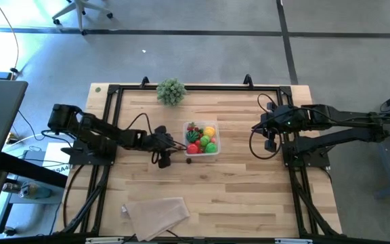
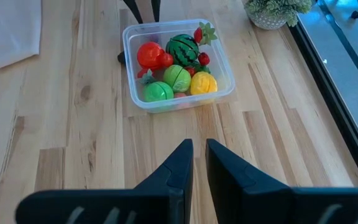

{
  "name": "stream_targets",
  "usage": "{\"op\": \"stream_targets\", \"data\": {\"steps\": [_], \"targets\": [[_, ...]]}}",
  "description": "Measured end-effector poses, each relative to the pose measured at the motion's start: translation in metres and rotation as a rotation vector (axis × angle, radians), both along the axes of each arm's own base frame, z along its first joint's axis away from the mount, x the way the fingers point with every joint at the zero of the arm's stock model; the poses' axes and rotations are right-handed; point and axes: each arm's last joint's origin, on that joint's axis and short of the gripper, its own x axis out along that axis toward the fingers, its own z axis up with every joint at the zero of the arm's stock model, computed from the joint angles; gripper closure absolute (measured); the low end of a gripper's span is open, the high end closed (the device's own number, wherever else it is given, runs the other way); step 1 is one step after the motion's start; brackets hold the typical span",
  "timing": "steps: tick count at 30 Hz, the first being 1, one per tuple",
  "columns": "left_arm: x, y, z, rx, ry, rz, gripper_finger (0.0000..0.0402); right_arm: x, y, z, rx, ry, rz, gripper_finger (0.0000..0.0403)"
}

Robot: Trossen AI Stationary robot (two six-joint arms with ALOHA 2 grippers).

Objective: Pick and placing Produce into tupperware
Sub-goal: Put the red cherry into the transparent bin

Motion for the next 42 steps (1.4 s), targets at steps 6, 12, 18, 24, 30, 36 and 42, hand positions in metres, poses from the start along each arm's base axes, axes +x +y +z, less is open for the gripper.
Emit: {"op": "stream_targets", "data": {"steps": [6,12,18,24,30,36,42], "targets": [[0.003,0.006,-0.006,-0.029,-0.004,-0.012,0.0270,0.000,0.000,0.000,-0.001,-0.001,0.000,0.0368],[0.007,0.013,-0.012,-0.051,-0.024,-0.018,0.0270,0.000,0.000,0.000,0.000,0.000,0.000,0.0368],[0.009,0.013,-0.013,-0.050,-0.028,-0.024,0.0270,0.000,0.000,0.000,0.000,0.000,0.000,0.0368],[0.010,0.013,-0.012,-0.038,-0.037,-0.037,0.0270,0.000,0.000,0.000,0.000,0.000,0.001,0.0368],[0.010,0.013,-0.012,-0.038,-0.035,-0.036,0.0270,0.000,0.000,0.000,0.000,0.000,0.001,0.0368],[0.010,0.013,-0.012,-0.038,-0.042,-0.033,0.0270,0.000,0.000,0.000,0.000,0.000,0.000,0.0368],[0.010,0.013,-0.011,-0.040,-0.046,-0.017,0.0270,0.000,0.000,0.000,0.000,-0.001,0.000,0.0368]]}}
